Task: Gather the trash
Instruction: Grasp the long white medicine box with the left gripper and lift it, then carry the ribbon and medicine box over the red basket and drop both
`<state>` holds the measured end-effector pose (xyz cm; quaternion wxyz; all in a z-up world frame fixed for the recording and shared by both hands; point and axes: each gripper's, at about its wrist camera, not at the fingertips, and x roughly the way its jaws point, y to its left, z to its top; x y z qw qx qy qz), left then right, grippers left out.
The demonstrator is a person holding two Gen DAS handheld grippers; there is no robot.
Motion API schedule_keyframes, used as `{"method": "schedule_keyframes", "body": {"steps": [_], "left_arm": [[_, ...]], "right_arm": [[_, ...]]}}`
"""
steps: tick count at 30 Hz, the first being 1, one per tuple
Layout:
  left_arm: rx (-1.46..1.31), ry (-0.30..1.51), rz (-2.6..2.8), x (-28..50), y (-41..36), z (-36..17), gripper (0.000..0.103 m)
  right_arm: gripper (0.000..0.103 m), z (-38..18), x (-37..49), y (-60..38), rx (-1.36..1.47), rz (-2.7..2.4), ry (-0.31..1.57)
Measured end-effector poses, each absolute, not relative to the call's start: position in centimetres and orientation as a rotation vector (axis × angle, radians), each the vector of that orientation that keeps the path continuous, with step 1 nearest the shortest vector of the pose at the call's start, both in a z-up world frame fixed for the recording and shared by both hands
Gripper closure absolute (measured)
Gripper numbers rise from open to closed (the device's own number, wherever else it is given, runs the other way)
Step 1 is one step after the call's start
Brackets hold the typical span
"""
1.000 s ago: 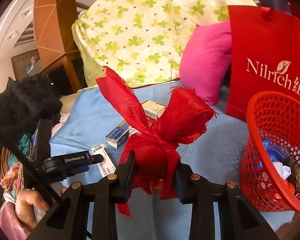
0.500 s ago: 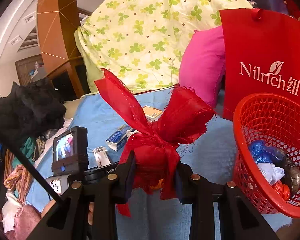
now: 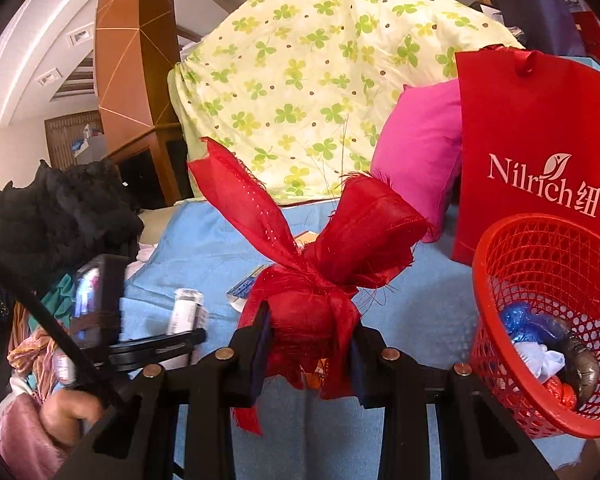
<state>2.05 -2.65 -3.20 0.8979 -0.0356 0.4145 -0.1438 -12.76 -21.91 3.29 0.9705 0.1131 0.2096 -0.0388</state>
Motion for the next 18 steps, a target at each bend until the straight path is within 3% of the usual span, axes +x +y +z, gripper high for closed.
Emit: {"method": "schedule_keyframes", "body": {"steps": [9,18], "left_arm": [[0.004,0.638,-0.399,-1.1,-4.2,0.7,0.058],[0.03,0.573,-0.469,-4.0,-5.7,2.7,0.058]], "right_arm": [[0.068,4.8,-14.8,-23.5,0.23,-0.136,0.343],[0.068,5.4,-16.4,-26.3,0.25,-0.198,0.315]]}}
